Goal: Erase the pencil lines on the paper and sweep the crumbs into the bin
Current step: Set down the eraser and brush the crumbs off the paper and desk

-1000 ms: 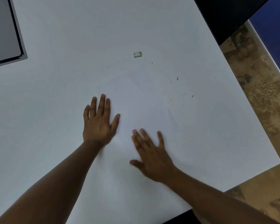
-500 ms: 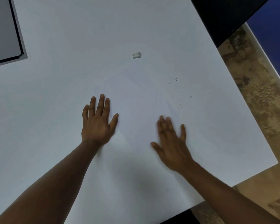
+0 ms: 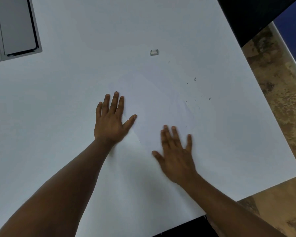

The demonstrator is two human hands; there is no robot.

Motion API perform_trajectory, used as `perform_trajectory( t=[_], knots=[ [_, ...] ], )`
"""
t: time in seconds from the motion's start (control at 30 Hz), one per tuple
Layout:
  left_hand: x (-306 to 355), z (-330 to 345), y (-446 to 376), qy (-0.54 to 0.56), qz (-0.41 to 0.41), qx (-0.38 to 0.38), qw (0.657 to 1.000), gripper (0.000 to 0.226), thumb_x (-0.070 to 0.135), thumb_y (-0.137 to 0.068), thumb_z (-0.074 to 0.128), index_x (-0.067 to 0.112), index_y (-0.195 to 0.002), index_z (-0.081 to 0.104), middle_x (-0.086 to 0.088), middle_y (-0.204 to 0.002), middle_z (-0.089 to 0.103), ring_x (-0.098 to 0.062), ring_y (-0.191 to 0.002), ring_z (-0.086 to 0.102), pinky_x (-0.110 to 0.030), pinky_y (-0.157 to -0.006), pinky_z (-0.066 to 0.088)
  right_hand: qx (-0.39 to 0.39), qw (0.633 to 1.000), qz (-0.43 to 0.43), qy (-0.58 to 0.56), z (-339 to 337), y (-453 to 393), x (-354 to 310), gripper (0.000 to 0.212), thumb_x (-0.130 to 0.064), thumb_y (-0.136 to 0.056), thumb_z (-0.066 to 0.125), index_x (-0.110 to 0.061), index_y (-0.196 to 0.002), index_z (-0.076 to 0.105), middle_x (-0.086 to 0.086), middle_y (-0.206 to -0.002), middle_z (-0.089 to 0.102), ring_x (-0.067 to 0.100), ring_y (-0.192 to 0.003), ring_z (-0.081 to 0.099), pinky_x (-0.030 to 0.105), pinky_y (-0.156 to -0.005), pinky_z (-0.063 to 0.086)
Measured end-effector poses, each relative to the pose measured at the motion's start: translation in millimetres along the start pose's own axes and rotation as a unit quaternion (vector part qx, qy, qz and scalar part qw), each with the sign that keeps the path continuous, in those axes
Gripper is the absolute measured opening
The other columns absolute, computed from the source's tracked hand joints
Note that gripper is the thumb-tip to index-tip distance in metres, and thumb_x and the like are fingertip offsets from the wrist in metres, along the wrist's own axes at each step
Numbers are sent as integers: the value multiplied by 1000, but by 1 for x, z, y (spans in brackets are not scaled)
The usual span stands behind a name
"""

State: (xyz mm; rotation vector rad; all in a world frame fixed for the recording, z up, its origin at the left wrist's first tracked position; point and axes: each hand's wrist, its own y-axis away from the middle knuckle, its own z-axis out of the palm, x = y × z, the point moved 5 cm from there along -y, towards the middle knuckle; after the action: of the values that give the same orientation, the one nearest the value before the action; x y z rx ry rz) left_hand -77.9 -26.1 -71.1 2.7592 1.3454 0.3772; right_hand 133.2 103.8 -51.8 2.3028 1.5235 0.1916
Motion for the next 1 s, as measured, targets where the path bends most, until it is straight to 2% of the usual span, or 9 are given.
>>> perform_trajectory(
  t=[0.1, 0.17, 0.3, 0.4, 0.53, 0.7, 0.87, 1.0],
  knots=[
    [0, -2, 1, 9, -3, 9, 1000, 86, 74, -100, 21, 18, -165, 17, -1, -174, 6, -26, -160, -1, -48, -128, 4, 1, 998, 62, 2, -3, 3, 35, 78, -62, -99, 4, -10, -157, 11, 4, -165, -3, 21, -152, -8, 67, -114, 6],
    [0, -2, 1, 12, -6, 11, 1000, 86, 74, -101, 22, 17, -165, 16, -2, -174, 6, -26, -160, 0, -48, -129, 5, 9, 1000, 25, -11, -7, 5, 22, 77, -62, -99, 6, -11, -157, 12, 4, -165, -3, 22, -152, -7, 68, -114, 6],
    [0, -2, 1, 8, -7, 3, 1000, 86, 75, -100, 19, 19, -166, 13, -1, -174, 3, -25, -160, -3, -48, -129, 3, 14, 995, -94, -18, -4, 3, -45, 74, -66, -98, 10, -21, -156, 18, 3, -165, 1, 26, -152, -5, 69, -112, 7],
    [0, -3, 1, 6, -5, 4, 1000, 87, 75, -100, 18, 20, -166, 10, -1, -174, 1, -24, -160, -5, -47, -129, 2, 7, 996, -86, -4, -2, -8, -64, 72, -68, -97, 10, -26, -156, 21, 6, -165, 1, 30, -151, -6, 69, -113, 6],
    [0, -1, 1, 11, -2, 3, 1000, 87, 76, -100, 17, 19, -166, 10, -2, -174, 2, -25, -160, -4, -48, -129, 3, -1, 994, -102, 34, -1, 8, -43, 71, -66, -99, 12, -24, -154, 29, 6, -165, 0, 29, -152, -5, 70, -112, 6],
    [-1, -1, 0, 15, -1, 14, 1000, 86, 74, -101, 19, 17, -165, 16, -3, -174, 6, -27, -160, 0, -49, -129, 6, 6, 1000, 4, 27, -12, 21, 2, 75, -62, -100, 7, -15, -155, 25, 9, -165, 0, 29, -152, -4, 69, -112, 13],
    [-2, -2, 1, 13, -4, 12, 1000, 86, 75, -101, 17, 19, -166, 10, -2, -174, 2, -25, -160, -4, -47, -129, 3, 9, 999, -46, -16, -8, 11, -44, 73, -66, -98, 9, -23, -157, 16, 8, -165, -4, 31, -151, -6, 69, -112, 11],
    [-3, -1, 1, 36, -8, 19, 999, 84, 73, -102, 23, 22, -166, 4, -2, -174, -7, -24, -160, -7, -45, -129, -1, 7, 1000, -9, -26, -3, -10, -61, 74, -67, -97, 7, -24, -156, 18, 9, -165, -1, 33, -151, -5, 68, -113, 11]
  ],
)
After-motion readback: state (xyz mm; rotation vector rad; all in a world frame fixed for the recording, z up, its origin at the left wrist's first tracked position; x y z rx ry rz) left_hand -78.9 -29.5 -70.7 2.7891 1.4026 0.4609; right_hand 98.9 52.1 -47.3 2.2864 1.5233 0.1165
